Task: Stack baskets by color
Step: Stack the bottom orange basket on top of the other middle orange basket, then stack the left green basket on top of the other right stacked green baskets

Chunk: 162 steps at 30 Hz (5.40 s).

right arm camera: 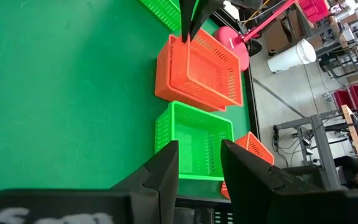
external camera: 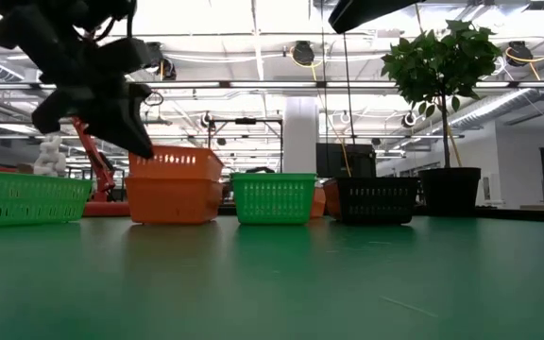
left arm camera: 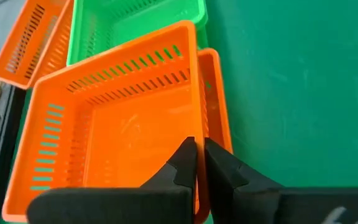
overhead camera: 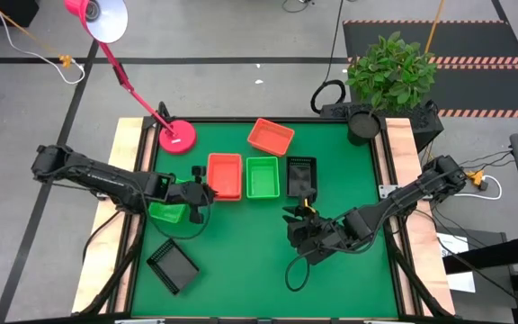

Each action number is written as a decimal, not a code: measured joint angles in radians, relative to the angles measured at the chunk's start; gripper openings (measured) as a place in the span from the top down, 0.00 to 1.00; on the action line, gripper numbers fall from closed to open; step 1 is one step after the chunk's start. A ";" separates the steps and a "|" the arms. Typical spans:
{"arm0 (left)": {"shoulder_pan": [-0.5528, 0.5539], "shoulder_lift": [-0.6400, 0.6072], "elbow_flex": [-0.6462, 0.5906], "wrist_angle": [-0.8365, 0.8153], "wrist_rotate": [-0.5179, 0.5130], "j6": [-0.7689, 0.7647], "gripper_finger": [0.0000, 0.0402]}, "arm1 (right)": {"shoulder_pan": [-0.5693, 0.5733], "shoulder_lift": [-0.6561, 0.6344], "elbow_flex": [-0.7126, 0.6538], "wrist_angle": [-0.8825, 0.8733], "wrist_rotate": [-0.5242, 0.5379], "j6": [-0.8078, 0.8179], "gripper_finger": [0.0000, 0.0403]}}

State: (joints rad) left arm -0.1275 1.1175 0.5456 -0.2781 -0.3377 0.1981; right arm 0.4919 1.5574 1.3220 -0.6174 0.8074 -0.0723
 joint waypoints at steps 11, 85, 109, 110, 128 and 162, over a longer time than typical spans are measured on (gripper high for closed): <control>0.046 0.042 -0.011 0.053 0.001 -0.021 0.90 | 0.000 0.000 0.000 0.000 0.000 0.000 0.71; -0.519 0.006 0.105 -0.871 0.196 -0.812 0.59 | 0.000 0.000 0.000 -0.008 -0.001 0.004 0.71; -0.462 0.006 0.218 -0.907 0.101 -0.911 0.98 | -0.020 0.000 0.000 0.093 -0.001 0.008 0.71; -0.455 0.006 0.243 -0.925 0.078 -0.911 0.98 | -0.022 0.000 0.000 0.098 -0.001 0.008 0.71; -0.260 0.248 0.698 -0.975 -0.231 -0.502 0.98 | -0.086 0.000 -0.007 0.219 -0.061 0.105 0.71; -0.092 0.600 0.894 -0.507 -0.120 0.008 0.96 | -0.247 0.001 -0.231 0.682 -0.316 -0.021 0.65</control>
State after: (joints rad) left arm -0.2199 1.7176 1.4391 -0.7849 -0.4575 0.2065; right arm 0.2450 1.5585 1.0908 0.0644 0.4918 -0.0936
